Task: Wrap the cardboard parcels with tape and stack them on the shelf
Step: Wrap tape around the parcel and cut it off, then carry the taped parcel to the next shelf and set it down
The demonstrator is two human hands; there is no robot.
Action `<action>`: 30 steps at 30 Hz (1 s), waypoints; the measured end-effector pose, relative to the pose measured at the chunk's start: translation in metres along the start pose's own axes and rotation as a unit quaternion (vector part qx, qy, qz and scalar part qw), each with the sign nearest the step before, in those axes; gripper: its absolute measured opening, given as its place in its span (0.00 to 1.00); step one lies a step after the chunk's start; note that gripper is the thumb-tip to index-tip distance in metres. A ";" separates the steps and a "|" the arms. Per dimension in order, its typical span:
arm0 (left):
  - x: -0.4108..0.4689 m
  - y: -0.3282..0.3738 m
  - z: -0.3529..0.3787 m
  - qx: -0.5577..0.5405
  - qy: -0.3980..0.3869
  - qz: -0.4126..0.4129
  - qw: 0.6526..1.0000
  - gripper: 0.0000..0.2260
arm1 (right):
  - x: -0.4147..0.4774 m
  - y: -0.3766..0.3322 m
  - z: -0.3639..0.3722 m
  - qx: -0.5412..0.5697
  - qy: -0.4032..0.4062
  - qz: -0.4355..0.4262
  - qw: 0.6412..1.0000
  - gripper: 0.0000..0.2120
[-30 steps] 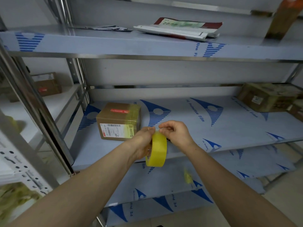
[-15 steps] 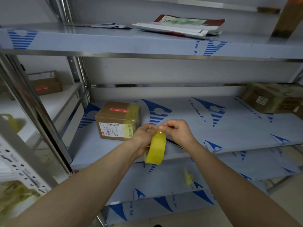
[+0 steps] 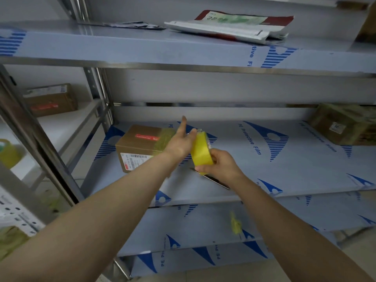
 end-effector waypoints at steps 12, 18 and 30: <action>0.005 -0.069 -0.119 0.142 0.277 -0.056 0.949 0.20 | 0.102 0.037 0.006 -0.473 0.090 0.123 0.868 0.22; 0.010 -0.095 -0.134 0.029 0.292 -0.092 0.952 0.22 | 0.095 0.012 0.021 -0.451 0.151 0.037 0.879 0.16; 0.019 -0.059 -0.137 -0.160 0.311 -0.102 0.931 0.16 | 0.048 -0.052 0.092 0.223 0.087 0.112 0.965 0.22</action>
Point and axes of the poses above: each hand's wrist, its own x-axis towards the middle knuckle, its own z-axis out of the palm, y = z × x, the point moved 1 cm from there along x, towards the middle knuckle, and after that the axes turned 10 degrees about z, right-handed, at the moved point
